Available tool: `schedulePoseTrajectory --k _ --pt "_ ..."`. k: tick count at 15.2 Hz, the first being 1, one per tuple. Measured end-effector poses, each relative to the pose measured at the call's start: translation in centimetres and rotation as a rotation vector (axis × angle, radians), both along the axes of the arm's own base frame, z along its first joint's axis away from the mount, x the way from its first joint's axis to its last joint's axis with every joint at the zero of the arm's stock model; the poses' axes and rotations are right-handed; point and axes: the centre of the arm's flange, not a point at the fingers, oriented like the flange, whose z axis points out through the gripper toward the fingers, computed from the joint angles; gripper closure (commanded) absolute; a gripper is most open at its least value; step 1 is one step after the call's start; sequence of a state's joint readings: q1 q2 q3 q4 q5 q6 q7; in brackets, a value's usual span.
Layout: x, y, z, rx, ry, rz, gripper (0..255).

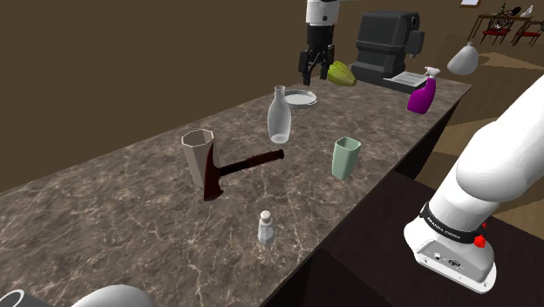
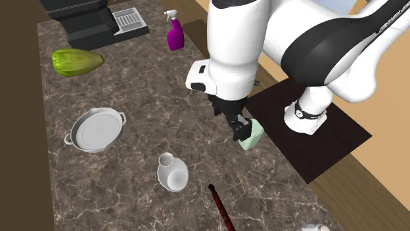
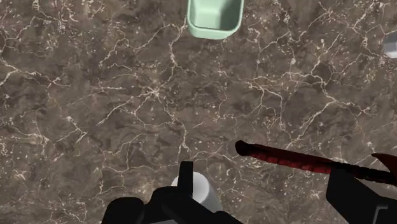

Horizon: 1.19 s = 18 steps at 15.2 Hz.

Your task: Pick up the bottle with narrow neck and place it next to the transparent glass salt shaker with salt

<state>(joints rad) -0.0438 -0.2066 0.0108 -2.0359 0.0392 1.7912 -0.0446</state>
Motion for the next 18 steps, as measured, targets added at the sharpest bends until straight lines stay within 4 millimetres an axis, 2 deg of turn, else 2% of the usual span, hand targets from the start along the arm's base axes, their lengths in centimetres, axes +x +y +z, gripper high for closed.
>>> schedulePoseTrajectory --k 10,13,15,18 --pt "12.3 -1.5 -4.7 -0.019 -0.003 0.023 0" --pt "15.4 -2.4 -5.9 -0.025 -0.004 0.030 0" --pt "16.4 -2.4 -7.1 -0.026 -0.004 0.031 0" --pt "16.4 -2.4 -8.7 -0.026 -0.004 0.032 0"
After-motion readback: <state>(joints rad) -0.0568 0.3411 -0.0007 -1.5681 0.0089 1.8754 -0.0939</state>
